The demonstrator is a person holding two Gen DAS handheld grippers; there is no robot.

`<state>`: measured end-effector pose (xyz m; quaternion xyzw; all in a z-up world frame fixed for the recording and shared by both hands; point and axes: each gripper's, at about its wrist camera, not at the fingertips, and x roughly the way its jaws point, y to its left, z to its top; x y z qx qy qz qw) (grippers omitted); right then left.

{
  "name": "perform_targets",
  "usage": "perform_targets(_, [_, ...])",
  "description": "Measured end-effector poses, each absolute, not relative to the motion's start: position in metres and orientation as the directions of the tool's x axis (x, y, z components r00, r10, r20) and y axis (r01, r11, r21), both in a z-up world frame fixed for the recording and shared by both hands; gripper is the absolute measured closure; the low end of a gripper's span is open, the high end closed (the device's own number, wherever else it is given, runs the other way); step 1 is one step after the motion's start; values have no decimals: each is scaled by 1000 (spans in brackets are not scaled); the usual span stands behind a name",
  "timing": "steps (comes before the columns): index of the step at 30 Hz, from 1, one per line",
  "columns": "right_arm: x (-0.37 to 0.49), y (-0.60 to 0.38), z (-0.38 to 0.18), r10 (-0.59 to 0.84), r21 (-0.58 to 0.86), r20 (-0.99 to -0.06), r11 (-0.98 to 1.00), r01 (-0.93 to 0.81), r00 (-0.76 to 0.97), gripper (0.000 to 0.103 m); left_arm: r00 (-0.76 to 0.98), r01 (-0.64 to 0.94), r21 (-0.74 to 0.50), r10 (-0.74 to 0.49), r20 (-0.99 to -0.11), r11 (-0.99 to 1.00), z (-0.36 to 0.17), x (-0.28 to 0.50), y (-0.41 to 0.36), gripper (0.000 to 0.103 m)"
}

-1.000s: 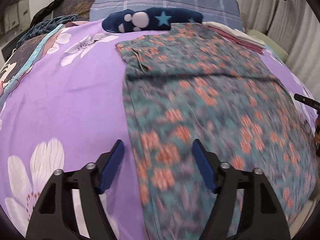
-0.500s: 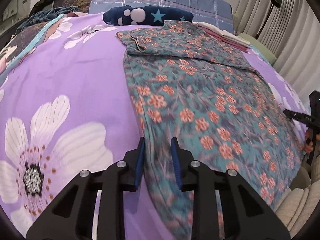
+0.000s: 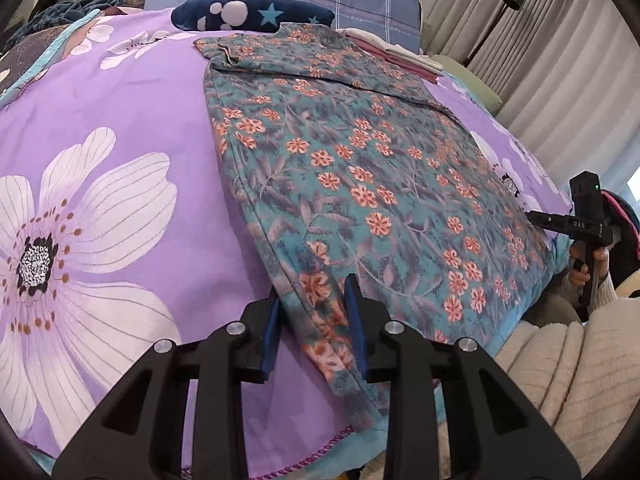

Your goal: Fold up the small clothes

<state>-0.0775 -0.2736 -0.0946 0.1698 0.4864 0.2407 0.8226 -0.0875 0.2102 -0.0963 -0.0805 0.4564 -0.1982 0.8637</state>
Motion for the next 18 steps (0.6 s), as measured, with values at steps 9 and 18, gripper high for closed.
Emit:
perform_targets(9, [-63, -277, -99, 642, 620, -662, 759, -198, 385, 62, 518, 263, -356, -443, -732, 897, -99, -69, 207, 74])
perform_targets(18, [-62, -270, -105, 716, 684, -611, 692, -231, 339, 56, 488, 273, -402, -486, -725, 874, -105, -67, 215, 85])
